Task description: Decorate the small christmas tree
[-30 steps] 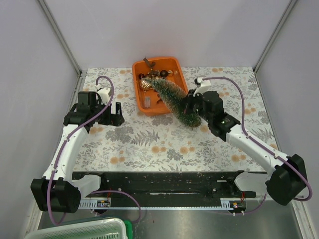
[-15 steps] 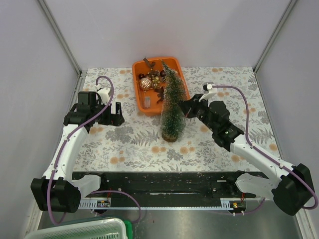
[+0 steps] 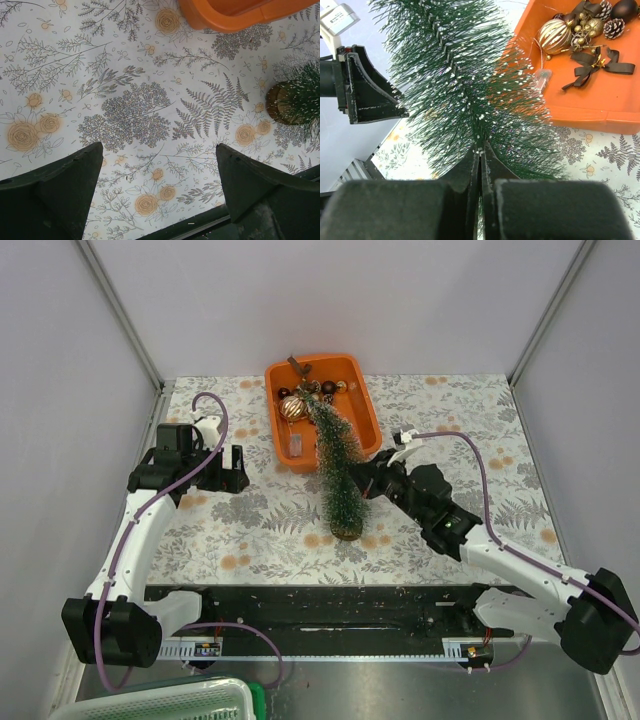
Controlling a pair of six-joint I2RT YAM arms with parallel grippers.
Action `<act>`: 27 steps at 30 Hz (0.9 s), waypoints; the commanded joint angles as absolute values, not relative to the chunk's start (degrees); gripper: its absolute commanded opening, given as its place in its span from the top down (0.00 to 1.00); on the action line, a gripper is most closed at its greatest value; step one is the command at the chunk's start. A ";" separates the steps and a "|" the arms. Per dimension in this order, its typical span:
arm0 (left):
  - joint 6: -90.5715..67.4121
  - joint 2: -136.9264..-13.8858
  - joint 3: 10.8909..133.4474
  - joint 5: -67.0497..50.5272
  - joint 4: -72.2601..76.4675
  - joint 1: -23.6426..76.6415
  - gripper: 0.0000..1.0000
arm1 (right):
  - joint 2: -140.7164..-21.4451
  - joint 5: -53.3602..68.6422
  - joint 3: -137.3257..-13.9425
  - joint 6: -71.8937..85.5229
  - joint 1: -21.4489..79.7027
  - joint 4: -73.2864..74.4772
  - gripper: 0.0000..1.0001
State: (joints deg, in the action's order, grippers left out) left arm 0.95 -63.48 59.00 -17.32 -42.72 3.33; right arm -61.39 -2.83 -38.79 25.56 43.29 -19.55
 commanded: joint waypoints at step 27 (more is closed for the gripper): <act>-3.95 -67.22 67.22 -17.05 -38.76 4.48 0.01 | -48.70 -10.90 -29.53 23.20 47.20 -20.92 0.73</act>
State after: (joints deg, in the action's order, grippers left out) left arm -0.75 -64.38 60.73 -17.12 -42.78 3.57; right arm -51.20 -9.08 -30.55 22.31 46.46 -21.08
